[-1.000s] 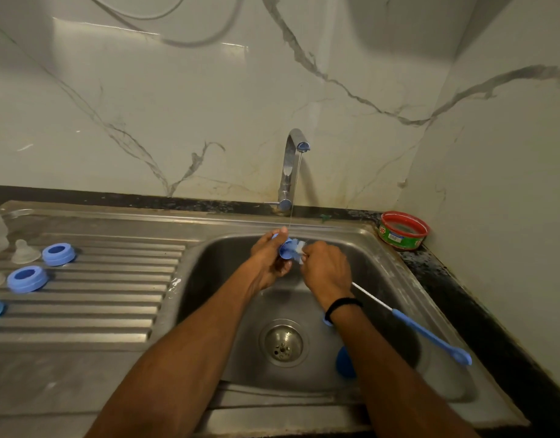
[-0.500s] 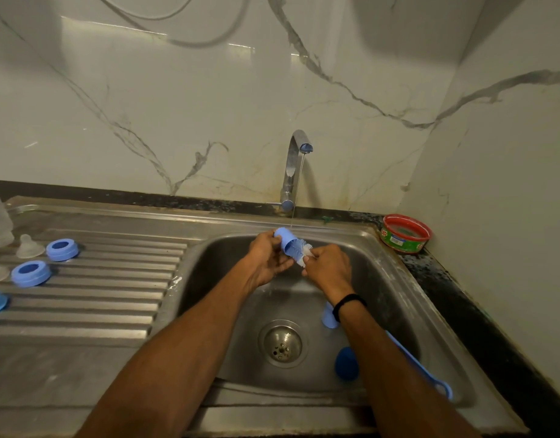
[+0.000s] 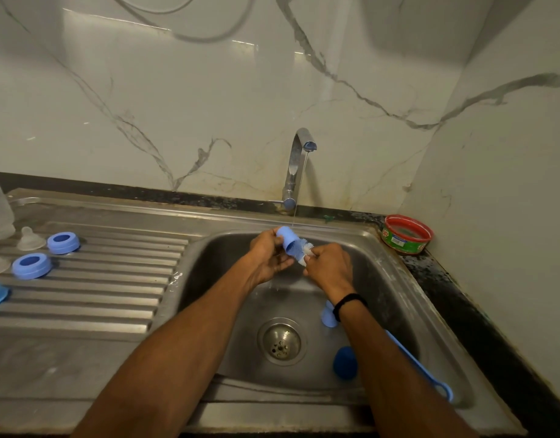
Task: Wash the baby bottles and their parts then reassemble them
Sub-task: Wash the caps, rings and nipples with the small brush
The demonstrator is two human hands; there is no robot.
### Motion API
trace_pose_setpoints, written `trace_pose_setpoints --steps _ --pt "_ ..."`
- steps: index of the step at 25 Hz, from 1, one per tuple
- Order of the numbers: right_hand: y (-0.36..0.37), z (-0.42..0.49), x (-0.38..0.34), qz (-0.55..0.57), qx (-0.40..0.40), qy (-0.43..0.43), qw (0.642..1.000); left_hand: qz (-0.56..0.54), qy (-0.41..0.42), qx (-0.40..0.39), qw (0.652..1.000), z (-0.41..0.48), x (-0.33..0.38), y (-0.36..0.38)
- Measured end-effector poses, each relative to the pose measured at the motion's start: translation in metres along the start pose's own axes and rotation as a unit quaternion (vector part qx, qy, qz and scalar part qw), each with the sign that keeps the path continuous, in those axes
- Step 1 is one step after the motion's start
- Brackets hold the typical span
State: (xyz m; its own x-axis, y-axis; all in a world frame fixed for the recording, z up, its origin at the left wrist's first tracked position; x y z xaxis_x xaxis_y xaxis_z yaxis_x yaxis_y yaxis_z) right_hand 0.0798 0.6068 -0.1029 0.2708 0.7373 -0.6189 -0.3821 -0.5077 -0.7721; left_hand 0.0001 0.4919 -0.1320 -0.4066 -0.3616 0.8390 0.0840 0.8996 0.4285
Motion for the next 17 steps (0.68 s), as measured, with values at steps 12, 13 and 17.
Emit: trace_pose_setpoints --steps 12,13,17 --pt "-0.001 -0.008 -0.005 -0.007 0.004 -0.005 1.0 0.004 0.029 0.044 0.999 0.01 -0.002 0.005" --pt "-0.001 -0.008 -0.004 -0.007 0.005 -0.004 1.0 -0.004 0.02 0.052 0.998 0.007 -0.001 0.004" --pt "-0.005 -0.006 -0.003 0.005 0.005 -0.006 1.0 0.016 0.029 0.036 0.999 0.008 -0.001 0.007"
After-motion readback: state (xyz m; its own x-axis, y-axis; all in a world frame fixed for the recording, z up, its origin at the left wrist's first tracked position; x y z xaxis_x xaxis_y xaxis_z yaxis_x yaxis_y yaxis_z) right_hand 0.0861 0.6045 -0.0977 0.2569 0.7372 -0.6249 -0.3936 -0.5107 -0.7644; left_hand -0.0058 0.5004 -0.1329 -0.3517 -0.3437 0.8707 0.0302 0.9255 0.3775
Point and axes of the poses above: each hand's wrist, its own z-axis towards the middle knuckle, its own y-axis out of the palm, x = y × z, the point moved 1 cm from there along z, towards the middle knuckle
